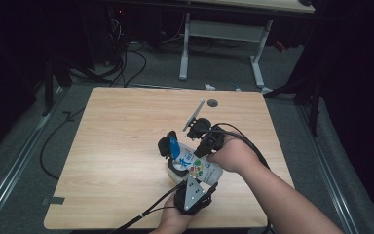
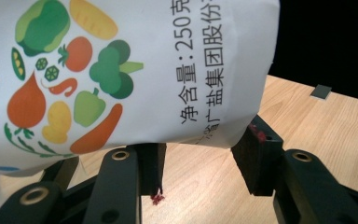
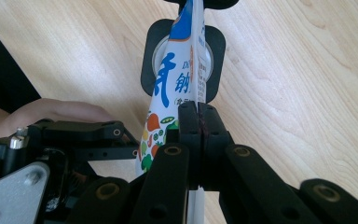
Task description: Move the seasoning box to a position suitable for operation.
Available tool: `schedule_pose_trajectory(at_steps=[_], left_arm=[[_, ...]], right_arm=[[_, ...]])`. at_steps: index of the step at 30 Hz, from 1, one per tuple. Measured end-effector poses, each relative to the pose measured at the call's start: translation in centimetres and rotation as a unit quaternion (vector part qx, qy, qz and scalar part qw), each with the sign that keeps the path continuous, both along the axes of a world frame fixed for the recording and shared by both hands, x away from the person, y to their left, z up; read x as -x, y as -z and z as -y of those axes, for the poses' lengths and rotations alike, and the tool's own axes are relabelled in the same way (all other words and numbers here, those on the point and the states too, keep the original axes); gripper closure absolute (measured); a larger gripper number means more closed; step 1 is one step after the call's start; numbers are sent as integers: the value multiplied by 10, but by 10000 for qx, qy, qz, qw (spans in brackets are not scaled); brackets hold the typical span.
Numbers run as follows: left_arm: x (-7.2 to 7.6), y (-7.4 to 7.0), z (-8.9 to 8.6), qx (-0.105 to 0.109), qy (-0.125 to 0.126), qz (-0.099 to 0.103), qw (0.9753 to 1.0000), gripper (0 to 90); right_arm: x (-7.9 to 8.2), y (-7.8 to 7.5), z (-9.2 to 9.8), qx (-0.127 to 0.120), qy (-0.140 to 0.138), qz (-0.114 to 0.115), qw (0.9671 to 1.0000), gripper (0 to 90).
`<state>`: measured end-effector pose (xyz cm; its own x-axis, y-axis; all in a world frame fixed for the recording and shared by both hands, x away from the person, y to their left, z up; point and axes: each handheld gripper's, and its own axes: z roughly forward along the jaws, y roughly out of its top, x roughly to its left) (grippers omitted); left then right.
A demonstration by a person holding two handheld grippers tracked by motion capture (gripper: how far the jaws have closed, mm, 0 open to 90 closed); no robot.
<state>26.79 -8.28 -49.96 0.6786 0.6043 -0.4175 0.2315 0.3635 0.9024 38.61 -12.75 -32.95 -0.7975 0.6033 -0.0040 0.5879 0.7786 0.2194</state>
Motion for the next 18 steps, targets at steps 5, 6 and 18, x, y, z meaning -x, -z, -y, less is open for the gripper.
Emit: schedule_pose_trajectory(at_steps=[5,6,18], left_arm=[[1,5,-2,-55,-7,-31,10000,571],[1,6,-2,-67,-6,-45,10000,571],[1,15,-5,-265,-40,-48,9996,577]], right_arm=[[2,3,3,-19,20,-20,10000,900],[2,4,3,-44,20,-31,10000,900],[4,10,9,-133,59,-99,9998,900]])
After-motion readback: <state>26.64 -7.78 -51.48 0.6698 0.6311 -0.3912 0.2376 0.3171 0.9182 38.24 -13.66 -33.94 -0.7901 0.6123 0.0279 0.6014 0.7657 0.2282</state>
